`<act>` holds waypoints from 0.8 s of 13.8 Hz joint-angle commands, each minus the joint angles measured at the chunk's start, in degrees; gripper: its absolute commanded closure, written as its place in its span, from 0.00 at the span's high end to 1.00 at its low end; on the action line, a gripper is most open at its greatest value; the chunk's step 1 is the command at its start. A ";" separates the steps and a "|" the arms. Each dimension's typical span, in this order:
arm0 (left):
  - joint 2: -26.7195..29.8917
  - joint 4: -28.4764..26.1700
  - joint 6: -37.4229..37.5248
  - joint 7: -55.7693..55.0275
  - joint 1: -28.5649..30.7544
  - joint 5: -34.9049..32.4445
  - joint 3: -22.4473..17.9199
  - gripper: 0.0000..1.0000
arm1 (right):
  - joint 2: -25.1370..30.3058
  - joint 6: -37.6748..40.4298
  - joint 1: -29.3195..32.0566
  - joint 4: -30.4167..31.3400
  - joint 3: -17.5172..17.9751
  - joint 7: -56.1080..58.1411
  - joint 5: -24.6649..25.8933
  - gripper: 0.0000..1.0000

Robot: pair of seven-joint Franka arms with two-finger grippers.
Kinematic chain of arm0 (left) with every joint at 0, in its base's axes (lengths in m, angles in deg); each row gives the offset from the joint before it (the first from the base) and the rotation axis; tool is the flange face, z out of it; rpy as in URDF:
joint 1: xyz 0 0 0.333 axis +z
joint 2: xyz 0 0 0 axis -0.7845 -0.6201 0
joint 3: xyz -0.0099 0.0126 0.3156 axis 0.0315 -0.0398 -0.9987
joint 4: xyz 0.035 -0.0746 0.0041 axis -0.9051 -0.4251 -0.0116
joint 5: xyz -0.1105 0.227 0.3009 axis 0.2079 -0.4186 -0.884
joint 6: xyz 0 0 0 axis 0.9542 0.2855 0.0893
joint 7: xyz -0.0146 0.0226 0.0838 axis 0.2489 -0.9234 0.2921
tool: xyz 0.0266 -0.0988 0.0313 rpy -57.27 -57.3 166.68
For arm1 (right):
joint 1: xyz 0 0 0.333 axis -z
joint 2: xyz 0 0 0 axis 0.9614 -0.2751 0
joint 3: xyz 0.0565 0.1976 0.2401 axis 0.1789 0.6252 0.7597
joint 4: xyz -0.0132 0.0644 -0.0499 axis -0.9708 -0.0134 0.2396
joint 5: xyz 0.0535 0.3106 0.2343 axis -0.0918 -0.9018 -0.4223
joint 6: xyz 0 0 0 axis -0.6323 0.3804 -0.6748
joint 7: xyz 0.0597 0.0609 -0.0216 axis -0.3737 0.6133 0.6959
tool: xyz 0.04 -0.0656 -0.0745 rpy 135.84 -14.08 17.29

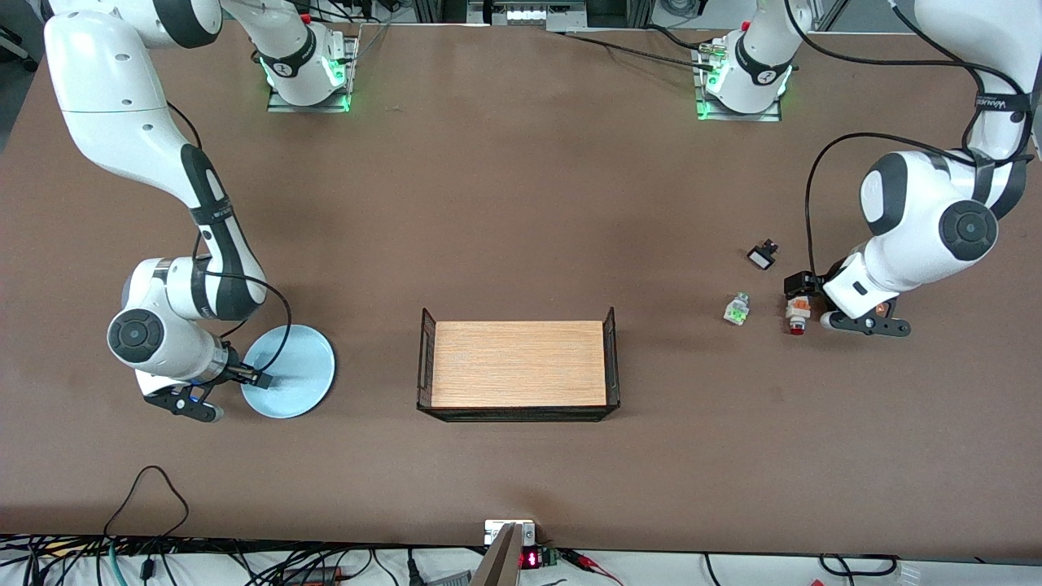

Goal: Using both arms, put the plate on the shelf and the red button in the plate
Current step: 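Grasp the plate rim with the right gripper while the left gripper grasps the button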

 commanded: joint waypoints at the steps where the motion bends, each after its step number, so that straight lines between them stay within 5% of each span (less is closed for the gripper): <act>1: -3.17 0.23 -2.04 3.27 2.25 -0.54 0.02 1.00 | -0.54 -0.36 0.26 -0.75 0.27 0.41 -0.55 0.85; 2: -3.96 0.23 -2.13 3.35 2.61 -0.54 -0.07 1.00 | -0.54 -0.27 0.35 -0.75 0.27 0.58 -0.63 0.84; 7: -7.22 0.23 -4.77 5.29 3.58 -0.54 0.02 1.00 | -0.54 0.26 0.43 -0.75 0.36 0.93 -0.72 0.34; 11: -8.36 0.32 -5.04 8.71 3.22 -1.77 0.02 1.00 | -0.45 2.01 0.52 -0.75 0.36 1.37 -0.72 0.13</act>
